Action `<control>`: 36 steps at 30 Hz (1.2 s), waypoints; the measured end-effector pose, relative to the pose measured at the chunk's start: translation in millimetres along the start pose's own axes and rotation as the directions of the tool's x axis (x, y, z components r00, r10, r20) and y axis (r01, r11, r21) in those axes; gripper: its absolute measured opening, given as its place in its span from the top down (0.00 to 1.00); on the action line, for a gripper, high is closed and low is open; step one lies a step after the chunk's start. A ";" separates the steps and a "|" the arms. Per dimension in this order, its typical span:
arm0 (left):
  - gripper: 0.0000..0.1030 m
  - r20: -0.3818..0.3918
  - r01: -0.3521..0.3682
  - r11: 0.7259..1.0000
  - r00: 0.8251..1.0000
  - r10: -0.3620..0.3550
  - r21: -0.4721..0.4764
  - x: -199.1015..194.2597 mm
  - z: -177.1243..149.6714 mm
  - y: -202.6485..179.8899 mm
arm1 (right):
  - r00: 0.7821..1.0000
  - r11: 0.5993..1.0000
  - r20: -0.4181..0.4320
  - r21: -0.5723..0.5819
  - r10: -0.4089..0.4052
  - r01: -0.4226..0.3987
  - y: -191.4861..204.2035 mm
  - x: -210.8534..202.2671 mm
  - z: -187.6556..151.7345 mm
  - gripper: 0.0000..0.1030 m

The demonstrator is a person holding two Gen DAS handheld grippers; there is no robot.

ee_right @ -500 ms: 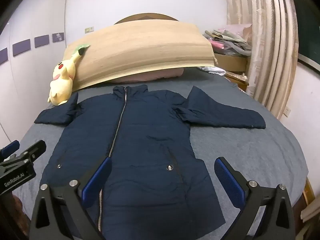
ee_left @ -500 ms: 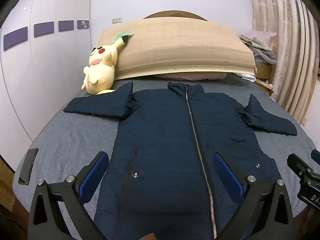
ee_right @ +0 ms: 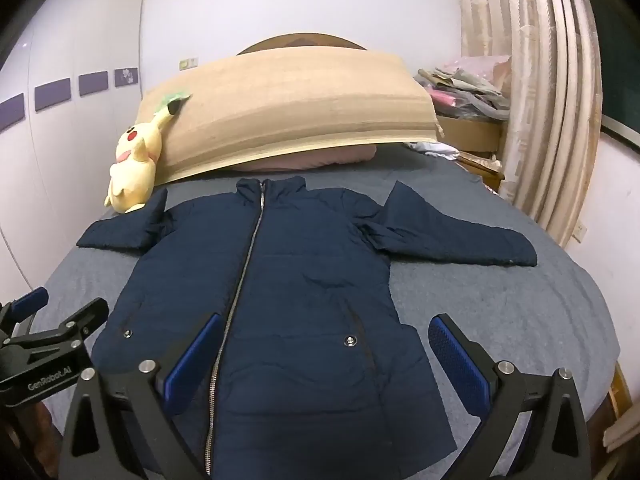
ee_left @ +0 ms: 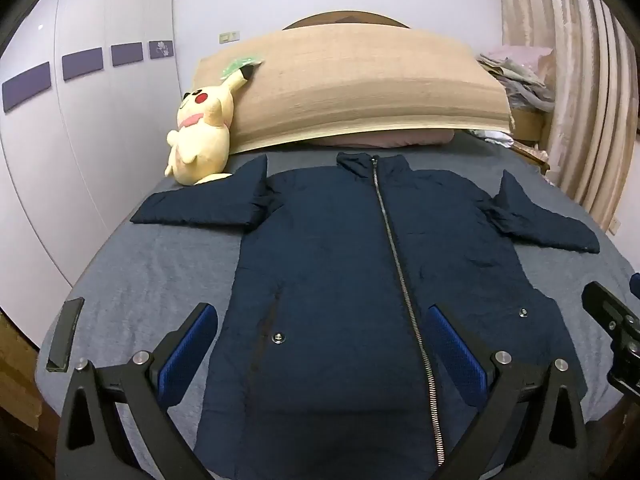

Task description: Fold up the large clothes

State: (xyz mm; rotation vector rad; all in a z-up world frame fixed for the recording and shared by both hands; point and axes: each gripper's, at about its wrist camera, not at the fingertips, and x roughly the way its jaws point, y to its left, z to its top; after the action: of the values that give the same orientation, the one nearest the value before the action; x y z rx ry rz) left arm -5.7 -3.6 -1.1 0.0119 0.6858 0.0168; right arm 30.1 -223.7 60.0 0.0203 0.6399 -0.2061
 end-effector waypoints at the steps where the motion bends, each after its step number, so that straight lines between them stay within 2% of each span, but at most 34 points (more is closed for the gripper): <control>1: 0.00 0.003 -0.001 1.000 1.000 0.001 -0.002 -0.8 -0.1 0.7 | 1.000 1.000 -0.001 -0.001 -0.001 0.001 0.7 0.8 0.9 0.00; 36: 0.00 -0.001 -0.011 1.000 1.000 0.011 -0.024 -2.0 1.5 5.1 | 1.000 1.000 0.011 -0.015 0.013 -0.013 2.2 0.4 2.5 0.00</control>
State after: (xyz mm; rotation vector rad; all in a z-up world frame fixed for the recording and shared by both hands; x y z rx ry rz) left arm -6.3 1.5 1.3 -0.0075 0.6861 0.0356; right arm 32.2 -221.8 61.7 0.0091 0.6299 -0.1887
